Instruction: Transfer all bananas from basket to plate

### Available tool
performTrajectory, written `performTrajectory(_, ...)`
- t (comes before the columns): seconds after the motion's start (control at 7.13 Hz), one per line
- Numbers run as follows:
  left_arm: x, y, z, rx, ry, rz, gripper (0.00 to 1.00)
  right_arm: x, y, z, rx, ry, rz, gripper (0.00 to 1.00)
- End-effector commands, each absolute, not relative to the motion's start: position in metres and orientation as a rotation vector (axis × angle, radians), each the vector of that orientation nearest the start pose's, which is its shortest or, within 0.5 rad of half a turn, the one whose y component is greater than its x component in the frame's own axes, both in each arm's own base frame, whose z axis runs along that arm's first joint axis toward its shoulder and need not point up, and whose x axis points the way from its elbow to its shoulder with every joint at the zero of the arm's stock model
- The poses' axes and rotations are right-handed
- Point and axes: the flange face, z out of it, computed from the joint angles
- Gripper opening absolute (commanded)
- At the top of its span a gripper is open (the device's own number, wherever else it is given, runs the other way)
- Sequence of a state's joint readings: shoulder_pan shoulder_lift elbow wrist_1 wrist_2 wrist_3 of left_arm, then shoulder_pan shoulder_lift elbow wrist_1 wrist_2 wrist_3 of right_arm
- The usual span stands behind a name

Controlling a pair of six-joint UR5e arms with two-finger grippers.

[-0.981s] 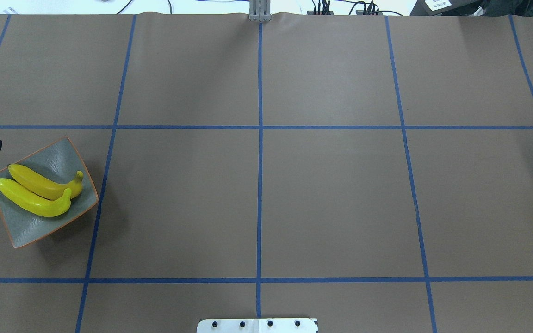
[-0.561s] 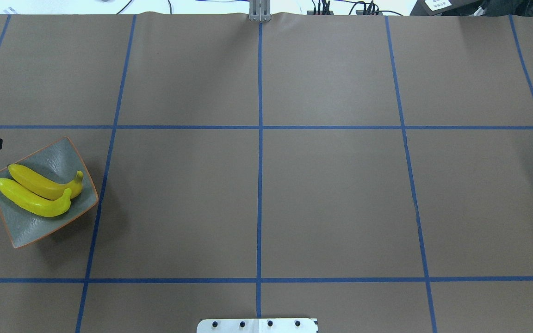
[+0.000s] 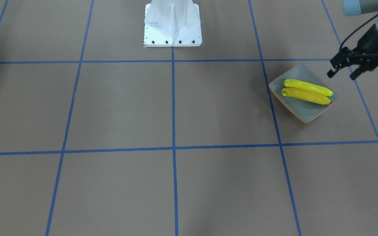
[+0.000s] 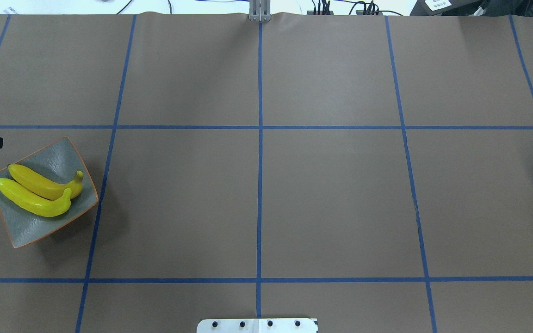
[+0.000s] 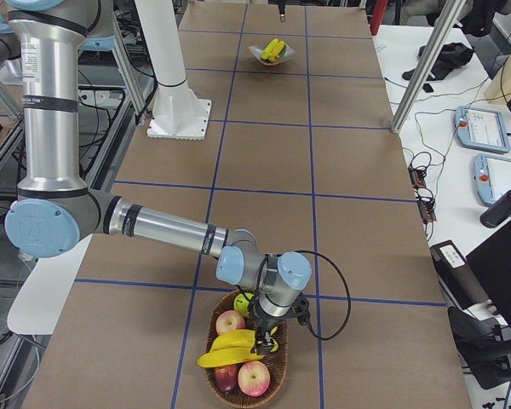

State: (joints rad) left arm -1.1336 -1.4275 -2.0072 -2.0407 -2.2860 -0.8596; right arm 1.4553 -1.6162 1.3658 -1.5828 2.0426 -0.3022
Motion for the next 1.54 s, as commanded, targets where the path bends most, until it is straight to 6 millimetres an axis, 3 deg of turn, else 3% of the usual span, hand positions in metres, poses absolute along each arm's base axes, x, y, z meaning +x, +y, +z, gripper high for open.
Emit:
performTrajectory(0.0, 0.124, -0.425, 0.453, 0.176, 0.995, -0.129, 1.00, 0.039, -0.439, 0.798, -0.218, -0.477, -0.348, 0.70)
performTrajectory(0.42, 0.124, -0.425, 0.454, 0.175, 0.994, -0.130, 1.00, 0.031, -0.440, 0.797, -0.224, -0.483, -0.348, 0.70)
performTrajectory(0.56, 0.124, -0.425, 0.454, 0.175, 0.994, -0.130, 1.00, 0.031, -0.440, 0.796, -0.222, -0.483, -0.348, 0.65)
performTrajectory(0.84, 0.123, -0.423, 0.456, 0.171, 0.993, -0.134, 1.00, 0.029, -0.446, 0.791, -0.214, -0.483, -0.355, 0.44)
performTrajectory(1.12, 0.123, -0.423, 0.455, 0.171, 0.994, -0.134, 1.00, 0.029, -0.444, 0.794, -0.216, -0.488, -0.368, 0.08)
performTrajectory(1.26, 0.122, -0.423, 0.456, 0.171, 0.993, -0.136, 1.00, 0.028, -0.448, 0.783, -0.199, -0.490, -0.371, 0.00)
performTrajectory(1.4, 0.123, -0.423, 0.455, 0.170, 0.994, -0.136, 1.00, 0.028, -0.453, 0.778, -0.188, -0.495, -0.382, 0.00)
